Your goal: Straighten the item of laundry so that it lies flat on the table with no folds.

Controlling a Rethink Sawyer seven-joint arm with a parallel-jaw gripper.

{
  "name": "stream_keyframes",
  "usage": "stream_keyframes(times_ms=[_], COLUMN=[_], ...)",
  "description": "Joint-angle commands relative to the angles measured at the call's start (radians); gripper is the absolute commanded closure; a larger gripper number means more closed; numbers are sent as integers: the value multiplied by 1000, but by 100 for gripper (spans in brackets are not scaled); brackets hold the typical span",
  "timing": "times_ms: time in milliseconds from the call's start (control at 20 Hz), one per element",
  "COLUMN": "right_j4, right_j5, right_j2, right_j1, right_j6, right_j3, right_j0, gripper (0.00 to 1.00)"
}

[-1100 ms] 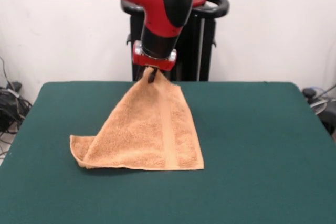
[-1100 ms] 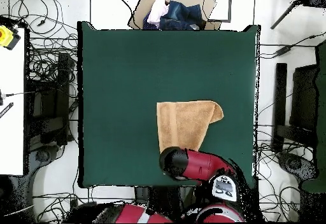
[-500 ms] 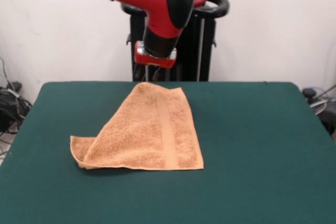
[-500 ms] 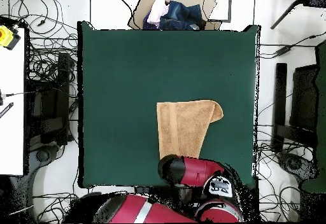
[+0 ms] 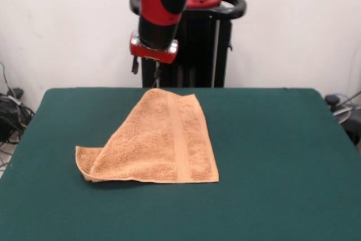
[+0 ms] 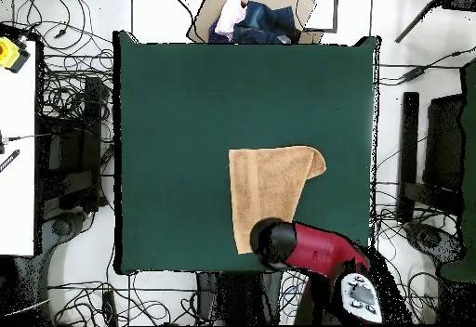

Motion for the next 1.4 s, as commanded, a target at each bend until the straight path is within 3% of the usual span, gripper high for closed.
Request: stream_keyframes(times_ms=[50,250,400,500,700,800,1050,1400], right_j4=[147,137,123,143,171,136,151,112], right_j5=[148,234,198,182,304,340,217,194], right_j2=[190,169,254,281,246,179,161,78], right_j1=[-60,0,-35,-73,-36,20,36,55], right_j6=[76,64,-51,-34,95,161,221,252], right_j3=[-184,-327,-319,-324,-459,-537,-502,-508], right_j0=[-108,-121,-208,-227,-167,-97,-80,-23], gripper=[0,0,0,0,0,0,0,0])
